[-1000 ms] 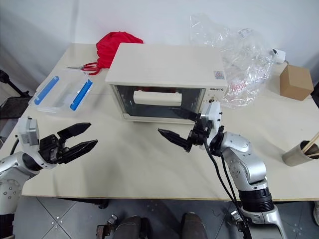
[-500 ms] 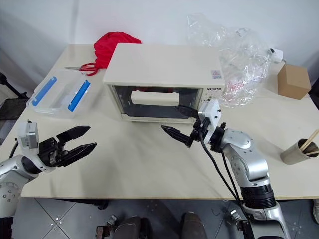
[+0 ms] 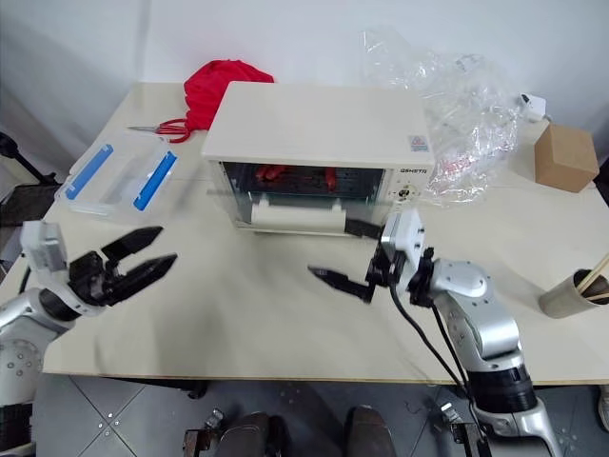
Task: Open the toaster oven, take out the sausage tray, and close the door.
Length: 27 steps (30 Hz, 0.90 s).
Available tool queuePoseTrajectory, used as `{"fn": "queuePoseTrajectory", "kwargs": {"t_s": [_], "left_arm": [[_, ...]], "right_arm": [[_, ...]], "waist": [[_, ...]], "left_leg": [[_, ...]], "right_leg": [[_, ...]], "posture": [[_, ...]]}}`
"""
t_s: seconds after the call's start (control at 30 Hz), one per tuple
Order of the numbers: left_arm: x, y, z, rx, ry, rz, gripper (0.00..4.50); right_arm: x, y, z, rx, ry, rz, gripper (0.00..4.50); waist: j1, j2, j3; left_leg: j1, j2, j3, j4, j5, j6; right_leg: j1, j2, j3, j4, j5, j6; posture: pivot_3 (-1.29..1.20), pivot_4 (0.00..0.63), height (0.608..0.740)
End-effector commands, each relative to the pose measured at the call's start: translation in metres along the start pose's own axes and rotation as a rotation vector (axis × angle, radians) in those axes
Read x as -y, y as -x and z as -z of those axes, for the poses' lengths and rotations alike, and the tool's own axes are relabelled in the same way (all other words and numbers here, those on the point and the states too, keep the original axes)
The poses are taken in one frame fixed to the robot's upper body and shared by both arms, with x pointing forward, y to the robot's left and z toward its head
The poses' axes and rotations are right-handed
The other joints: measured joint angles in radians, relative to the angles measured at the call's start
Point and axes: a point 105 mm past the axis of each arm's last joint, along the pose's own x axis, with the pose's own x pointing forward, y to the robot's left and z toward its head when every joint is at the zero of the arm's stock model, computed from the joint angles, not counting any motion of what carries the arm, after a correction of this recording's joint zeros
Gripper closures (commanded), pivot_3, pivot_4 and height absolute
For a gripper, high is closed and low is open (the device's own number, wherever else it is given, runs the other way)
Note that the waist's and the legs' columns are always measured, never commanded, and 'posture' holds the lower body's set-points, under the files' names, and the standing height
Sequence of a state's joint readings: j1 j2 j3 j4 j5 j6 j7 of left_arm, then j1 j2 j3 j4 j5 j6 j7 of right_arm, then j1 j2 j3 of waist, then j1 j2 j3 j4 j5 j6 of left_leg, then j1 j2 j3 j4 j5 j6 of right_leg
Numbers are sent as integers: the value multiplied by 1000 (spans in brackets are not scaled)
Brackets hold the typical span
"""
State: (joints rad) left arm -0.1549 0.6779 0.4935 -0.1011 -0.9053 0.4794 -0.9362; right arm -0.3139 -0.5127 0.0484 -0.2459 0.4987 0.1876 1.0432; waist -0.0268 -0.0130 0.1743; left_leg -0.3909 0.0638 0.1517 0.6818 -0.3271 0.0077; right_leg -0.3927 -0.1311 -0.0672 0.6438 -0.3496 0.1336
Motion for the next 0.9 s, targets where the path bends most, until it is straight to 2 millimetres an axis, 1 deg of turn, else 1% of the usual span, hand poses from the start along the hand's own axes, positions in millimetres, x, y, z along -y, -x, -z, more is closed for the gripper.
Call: {"fn": "queuePoseTrajectory", "kwargs": {"t_s": [0.03, 0.1, 0.13, 0.23, 0.33, 0.4, 0.5, 0.53, 0.63, 0.73, 0.8, 0.9], "left_arm": [[2, -6, -24, 70, -6, 39, 187], [1, -15, -25, 72, -9, 59, 612], [-2, -21, -24, 67, -19, 55, 913], [-10, -45, -14, 24, -52, 40, 1810], [-12, -77, -4, 16, -70, 59, 2760], [-12, -86, -2, 15, -79, 67, 3369], [-8, -96, 8, -21, -77, 113, 4305], [-6, -98, 10, -29, -69, 128, 4485], [4, -102, 21, -68, -53, 200, 4485], [8, -102, 26, -90, -38, 232, 4485], [11, -100, 33, -119, -29, 254, 4485], [12, -98, 39, -140, -25, 263, 4485]], "right_arm": [[-11, 0, -7, 7, 106, -59, 0], [-10, 1, -2, -5, 134, -57, 0], [-9, 1, -1, -5, 140, -52, 0], [-6, 0, 2, -11, 178, -47, 0], [-5, -1, 2, -8, 194, -54, 0], [-5, -1, 3, -7, 195, -55, 0], [-3, 0, 2, -12, 201, -49, 0], [-3, 0, 2, -13, 202, -48, 0], [-3, 7, 3, -31, 202, -23, 0], [-3, 18, 5, -55, 190, 16, 0], [-9, 42, 16, -124, 145, 80, 0], [-17, 69, 25, -196, 94, 158, 0]], "waist": [[-2, 0, 0], [-2, 0, 0], [-1, 0, 0], [0, 0, 0], [6, -1, 1], [4, -2, 1], [-3, -2, 1], [-4, -2, 1], [-1, -2, 1], [5, -2, 1], [15, -2, 1], [32, -3, 1]], "left_leg": [[0, 0, 0, 0, 0, 0], [0, 0, 0, 0, 0, 0], [0, 0, 0, 0, 0, 0], [1, 0, 0, 1, 0, 0], [1, -1, 0, 2, 0, 0], [0, -1, 0, 2, 0, 0], [0, -1, 1, 1, 0, 0], [0, 0, 1, 1, 0, 0], [0, 0, 1, 1, 0, -1], [0, 0, 1, 2, 0, 0], [0, 0, 1, 2, 0, 0], [0, -1, 0, 2, 0, 0]], "right_leg": [[0, 0, 0, 0, 0, 0], [0, 1, 0, 0, 0, 0], [0, 1, 0, 0, 0, 0], [0, 1, 0, 1, 0, 0], [1, 1, 0, 0, 0, 0], [1, 1, 0, 0, 0, 0], [0, 2, 0, 1, 0, 0], [-1, 2, -1, 1, 0, 0], [-1, 3, -1, 1, 0, 0], [0, 2, -1, 1, 0, 0], [1, 2, -1, 1, 0, 0], [1, 1, -1, 0, 0, 0]], "posture": [[0, 150, 740], [0, 150, 740], [0, 150, 740], [0, 150, 740], [0, 150, 740], [0, 150, 740], [0, 150, 740], [0, 150, 740], [0, 150, 740], [0, 150, 740], [0, 150, 740], [0, 150, 740]]}}
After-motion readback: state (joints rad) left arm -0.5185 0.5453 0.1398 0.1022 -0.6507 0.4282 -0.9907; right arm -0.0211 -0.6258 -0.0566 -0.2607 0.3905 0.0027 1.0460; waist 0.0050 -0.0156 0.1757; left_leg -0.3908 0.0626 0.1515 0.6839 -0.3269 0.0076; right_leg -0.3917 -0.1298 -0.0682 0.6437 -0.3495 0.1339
